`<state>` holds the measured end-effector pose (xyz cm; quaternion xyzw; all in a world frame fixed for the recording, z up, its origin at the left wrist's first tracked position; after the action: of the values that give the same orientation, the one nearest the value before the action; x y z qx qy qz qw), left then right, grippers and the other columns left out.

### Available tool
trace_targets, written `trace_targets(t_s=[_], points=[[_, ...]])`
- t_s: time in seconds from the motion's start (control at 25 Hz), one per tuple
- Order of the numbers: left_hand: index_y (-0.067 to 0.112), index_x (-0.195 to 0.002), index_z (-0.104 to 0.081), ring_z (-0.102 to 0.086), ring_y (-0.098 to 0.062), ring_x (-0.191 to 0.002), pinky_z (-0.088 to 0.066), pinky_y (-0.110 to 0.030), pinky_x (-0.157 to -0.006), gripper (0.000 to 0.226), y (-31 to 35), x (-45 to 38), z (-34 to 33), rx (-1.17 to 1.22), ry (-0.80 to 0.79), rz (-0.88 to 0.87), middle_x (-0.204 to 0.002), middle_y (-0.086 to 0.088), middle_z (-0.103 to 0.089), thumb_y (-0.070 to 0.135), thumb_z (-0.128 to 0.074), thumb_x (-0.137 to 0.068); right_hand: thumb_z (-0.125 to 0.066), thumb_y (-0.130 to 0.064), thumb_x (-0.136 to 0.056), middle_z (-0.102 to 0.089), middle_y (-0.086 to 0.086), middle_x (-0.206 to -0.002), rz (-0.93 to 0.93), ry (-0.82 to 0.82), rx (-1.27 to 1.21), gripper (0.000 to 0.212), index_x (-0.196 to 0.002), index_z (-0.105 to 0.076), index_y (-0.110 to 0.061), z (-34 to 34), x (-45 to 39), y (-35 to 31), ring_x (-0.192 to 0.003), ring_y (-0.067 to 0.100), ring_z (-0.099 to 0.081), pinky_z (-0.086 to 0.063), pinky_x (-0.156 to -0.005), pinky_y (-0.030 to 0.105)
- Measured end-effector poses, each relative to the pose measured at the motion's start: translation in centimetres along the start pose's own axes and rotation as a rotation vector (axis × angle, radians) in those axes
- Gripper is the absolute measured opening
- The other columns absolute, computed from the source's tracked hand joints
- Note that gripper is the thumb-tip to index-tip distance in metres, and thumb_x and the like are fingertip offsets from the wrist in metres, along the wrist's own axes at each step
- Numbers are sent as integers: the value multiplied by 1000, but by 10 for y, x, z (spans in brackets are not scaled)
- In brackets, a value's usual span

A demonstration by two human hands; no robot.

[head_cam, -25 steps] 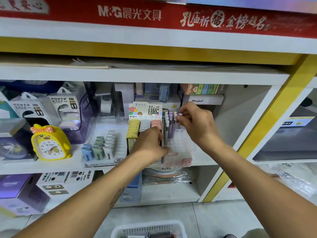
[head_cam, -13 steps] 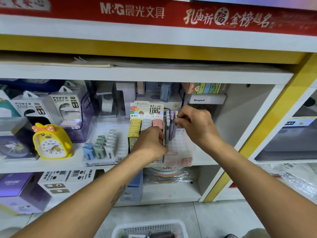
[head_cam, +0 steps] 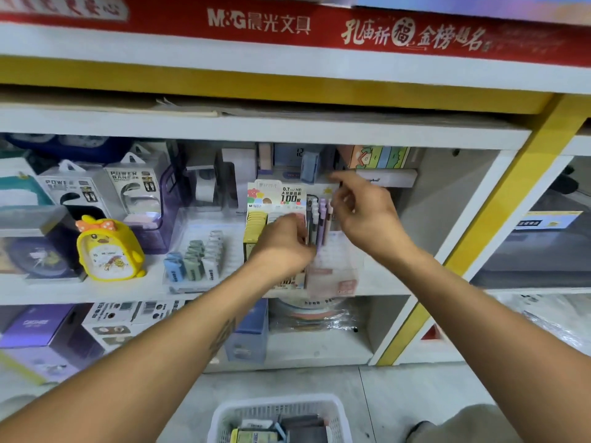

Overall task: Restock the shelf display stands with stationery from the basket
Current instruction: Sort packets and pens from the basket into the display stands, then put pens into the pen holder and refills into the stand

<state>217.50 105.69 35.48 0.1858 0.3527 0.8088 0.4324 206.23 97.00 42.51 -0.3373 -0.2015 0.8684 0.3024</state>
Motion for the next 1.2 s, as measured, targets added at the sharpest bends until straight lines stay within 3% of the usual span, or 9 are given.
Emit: trace_targets(t_s=[0.12, 0.24, 0.36, 0.48, 0.6, 0.68, 0.76, 1.0, 1.2], points=[[21, -64, -55, -59, -16, -62, -43, -18, -49, 20, 13, 21, 12, -70, 7, -76, -65, 5, -60, 10, -63, -79, -53, -6, -91, -71, 2, -84, 58, -189, 50, 27, -108, -70, -18, -13, 19, -36, -70, 16, -66, -53, -62, 22], [12, -51, -62, -61, -14, -42, -46, -20, -39, 26, -18, 57, -23, -170, -315, -62, -47, -1, -62, -5, -56, -70, -55, 2, -80, -73, 2, -64, 19, -664, 182, 20, -86, -71, -7, -69, 69, -40, -54, 11, -69, -51, -47, 20], [1, -78, -65, -72, -20, -59, -56, -27, -51, 9, -93, 111, -93, -200, -784, 85, -74, -17, -73, -3, -58, -82, -55, 2, -85, -74, 6, -66, -114, -1028, 102, 16, -86, -71, 0, -128, 146, -8, -61, 19, -74, -52, -48, 21], [-7, -91, -66, -71, -27, -68, -58, -32, -56, 10, -170, 149, -145, -275, -908, 181, -80, -21, -69, -1, -61, -84, -57, 3, -87, -75, 13, -85, -289, -1184, 101, 17, -99, -70, 1, -193, 230, 42, -75, 27, -76, -59, -58, 29], [6, -66, -56, -63, -27, -67, -57, -37, -61, 22, -237, 172, -186, -465, -909, 154, -69, -11, -58, 12, -68, -84, -59, -4, -86, -70, 17, -108, -313, -1211, 295, 27, -110, -71, -3, -249, 303, 100, -98, 30, -69, -58, -78, 32], [11, -66, -51, -58, -27, -71, -51, -34, -61, 28, -270, 185, -209, -555, -895, 119, -68, -8, -54, 22, -67, -86, -56, -10, -92, -67, 14, -99, -426, -1229, 315, 14, -96, -68, -5, -268, 349, 137, -100, 30, -67, -53, -71, 27], [6, -82, -60, -60, -31, -83, -47, -31, -66, 23, -290, 192, -231, -564, -874, 79, -84, -13, -62, 28, -68, -85, -56, -13, -93, -61, 11, -87, -516, -1245, 341, 12, -85, -61, -6, -279, 388, 165, -98, 30, -66, -49, -65, 23], [0, -133, -42, -46, -35, -122, -44, -45, -100, 96, -325, 201, -286, -530, -850, 181, -132, -18, -47, 63, -76, -70, -65, -16, -87, -50, 16, -133, -695, -978, 309, 56, -137, -42, -5, -294, 430, 201, -120, 35, -52, -47, -99, 43], [-2, -142, -21, -39, -37, -130, -45, -49, -101, 102, -329, 212, -313, -503, -664, 286, -139, -23, -40, 37, -82, -71, -58, -15, -92, -45, 15, -141, -661, -948, 283, 49, -137, -42, -6, -315, 440, 197, -128, 33, -45, -42, -103, 43]])
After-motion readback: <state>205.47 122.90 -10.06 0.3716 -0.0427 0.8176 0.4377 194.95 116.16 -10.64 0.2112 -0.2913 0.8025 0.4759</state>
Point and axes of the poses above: each hand's wrist, its own x-axis away from the middle knuckle, its own z-axis out of the back of the hand, y = z × x, the point moved 9 cm from there along -x, towards the middle knuckle
